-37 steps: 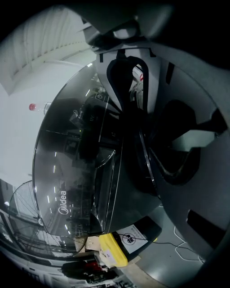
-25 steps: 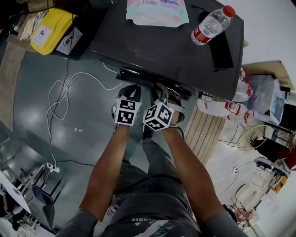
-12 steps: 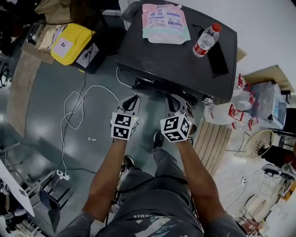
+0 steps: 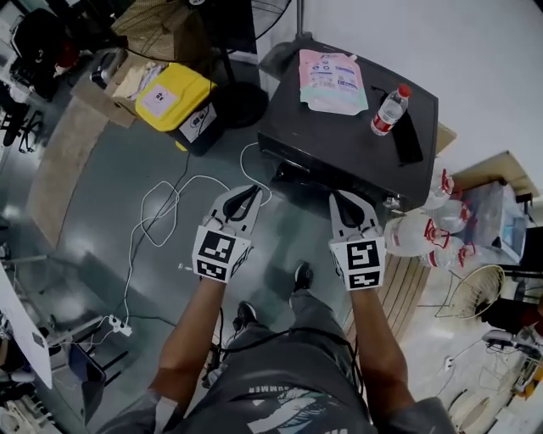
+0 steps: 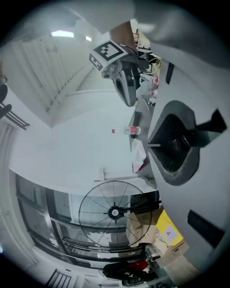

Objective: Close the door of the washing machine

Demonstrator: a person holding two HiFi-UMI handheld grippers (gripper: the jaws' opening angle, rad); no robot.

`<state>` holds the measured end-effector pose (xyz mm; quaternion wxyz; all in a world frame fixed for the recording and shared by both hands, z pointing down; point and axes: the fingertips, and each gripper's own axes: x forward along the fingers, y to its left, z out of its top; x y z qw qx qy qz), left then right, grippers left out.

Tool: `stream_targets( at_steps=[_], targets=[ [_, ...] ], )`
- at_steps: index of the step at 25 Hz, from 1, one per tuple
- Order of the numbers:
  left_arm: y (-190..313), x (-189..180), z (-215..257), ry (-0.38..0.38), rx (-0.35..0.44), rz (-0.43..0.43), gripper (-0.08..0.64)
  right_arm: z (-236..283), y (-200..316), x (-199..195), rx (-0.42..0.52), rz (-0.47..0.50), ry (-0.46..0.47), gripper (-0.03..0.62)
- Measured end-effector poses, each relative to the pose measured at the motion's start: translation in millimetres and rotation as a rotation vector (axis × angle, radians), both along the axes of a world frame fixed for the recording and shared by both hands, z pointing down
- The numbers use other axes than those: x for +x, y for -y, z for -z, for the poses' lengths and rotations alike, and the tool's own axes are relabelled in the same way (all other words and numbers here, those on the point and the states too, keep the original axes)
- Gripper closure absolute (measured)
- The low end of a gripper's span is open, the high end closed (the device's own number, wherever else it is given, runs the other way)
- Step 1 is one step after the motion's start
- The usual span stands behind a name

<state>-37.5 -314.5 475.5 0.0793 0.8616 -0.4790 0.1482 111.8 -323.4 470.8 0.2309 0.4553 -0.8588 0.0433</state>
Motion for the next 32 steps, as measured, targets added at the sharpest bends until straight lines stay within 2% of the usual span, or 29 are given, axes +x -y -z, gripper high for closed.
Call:
stream_targets(
  at_steps=[9,17,20,25,32],
  targets=[
    [-64.2,-58.4,110.9,-0.011,0.161,-0.006,0.528,119.8,-51.0,-25.3,0.083,0.081,0.186,0.565],
    [-130.0,-116.6,186.7,-0.022,0.289,0.048,0.528,197.2,-108.1,-44.4,0.152,0.179,0.278,0.566],
    [-154.9,-136.5,202.4,-0.016,0.326,0.082,0.528,216.2,-129.4,-47.9,0.177,0.195,0.285,0.566],
    [-185.8,-165.2,213.8,-0.06,0.346,0.13,0.528,233.2,-153.6,-52.1,0.203,0.203,0.288,0.566],
    [-208.9,-185.9,214.7,-0.059,0.354,0.148,0.528,239.4,-169.0,-58.4,0.219,0.193,0.28,0.566]
  ],
)
